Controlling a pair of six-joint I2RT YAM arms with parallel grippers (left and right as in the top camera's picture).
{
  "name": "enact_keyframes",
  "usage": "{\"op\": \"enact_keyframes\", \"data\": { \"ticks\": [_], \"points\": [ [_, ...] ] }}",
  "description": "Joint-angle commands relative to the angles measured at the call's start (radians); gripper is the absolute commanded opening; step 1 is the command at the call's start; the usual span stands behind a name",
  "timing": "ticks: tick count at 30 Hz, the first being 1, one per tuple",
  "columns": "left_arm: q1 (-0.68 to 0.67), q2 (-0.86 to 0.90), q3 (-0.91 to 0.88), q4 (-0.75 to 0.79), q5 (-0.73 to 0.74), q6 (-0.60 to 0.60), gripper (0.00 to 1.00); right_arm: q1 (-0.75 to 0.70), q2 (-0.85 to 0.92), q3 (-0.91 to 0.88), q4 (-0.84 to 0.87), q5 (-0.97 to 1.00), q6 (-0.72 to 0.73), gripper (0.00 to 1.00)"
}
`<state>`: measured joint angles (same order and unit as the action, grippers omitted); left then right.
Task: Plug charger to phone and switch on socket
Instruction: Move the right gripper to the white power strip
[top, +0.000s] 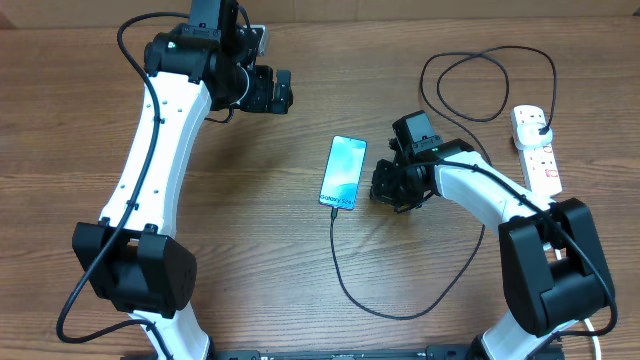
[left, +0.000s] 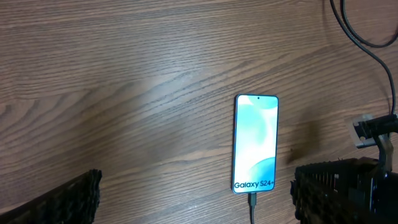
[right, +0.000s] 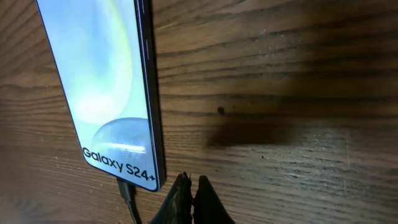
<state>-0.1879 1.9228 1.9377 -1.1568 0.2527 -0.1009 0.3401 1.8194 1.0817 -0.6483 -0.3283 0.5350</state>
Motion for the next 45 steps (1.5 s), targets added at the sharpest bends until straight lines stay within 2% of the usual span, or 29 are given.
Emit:
{"op": "enact_keyframes", "data": {
  "ticks": [1, 9, 11, 18, 23, 28, 30, 31, 32, 39, 43, 45],
  "points": [
    [-0.002, -0.014, 0.011, -0.001, -0.005, 0.008, 1.0, -0.003, -0.014, 0.019, -0.007, 0.021, -0.016, 0.04],
    [-0.002, -0.014, 0.011, -0.001, -0.005, 0.008, 1.0, -0.003, -0.014, 0.018, -0.018, 0.021, -0.016, 0.04],
    [-0.002, -0.014, 0.011, -0.002, -0.005, 0.008, 1.0, -0.003, -0.014, 0.018, -0.024, 0.021, -0.016, 0.07],
    [-0.002, -0.014, 0.011, -0.002, -0.005, 0.008, 1.0, -0.003, -0.015, 0.023, -0.058, 0.008, -0.012, 0.04],
    [-0.002, -0.014, 0.011, -0.001, -0.005, 0.008, 1.0, -0.018, -0.027, 0.134, -0.251, 0.013, -0.021, 0.05],
    [-0.002, -0.014, 0.011, -0.002, -0.005, 0.008, 1.0, -0.027, -0.029, 0.273, -0.435, 0.109, -0.043, 0.18],
    [-0.002, -0.014, 0.011, -0.002, -0.005, 0.008, 1.0, -0.027, -0.029, 0.302, -0.459, 0.151, -0.054, 0.29],
    [-0.002, -0.014, 0.011, -0.002, -0.005, 0.008, 1.0, -0.028, -0.029, 0.317, -0.462, 0.185, -0.055, 0.43],
    [-0.002, -0.014, 0.011, -0.001, -0.005, 0.008, 1.0, -0.029, -0.029, 0.323, -0.462, 0.195, -0.054, 0.49],
    [-0.002, -0.014, 0.011, -0.002, -0.005, 0.008, 1.0, -0.088, -0.048, 0.433, -0.558, 0.263, -0.054, 0.55],
    [-0.002, -0.014, 0.011, -0.001, -0.005, 0.008, 1.0, -0.185, -0.055, 0.533, -0.631, 0.309, -0.053, 0.77],
    [-0.002, -0.014, 0.011, -0.001, -0.005, 0.008, 1.0, -0.248, -0.055, 0.55, -0.635, 0.309, -0.053, 0.84]
  ]
}}
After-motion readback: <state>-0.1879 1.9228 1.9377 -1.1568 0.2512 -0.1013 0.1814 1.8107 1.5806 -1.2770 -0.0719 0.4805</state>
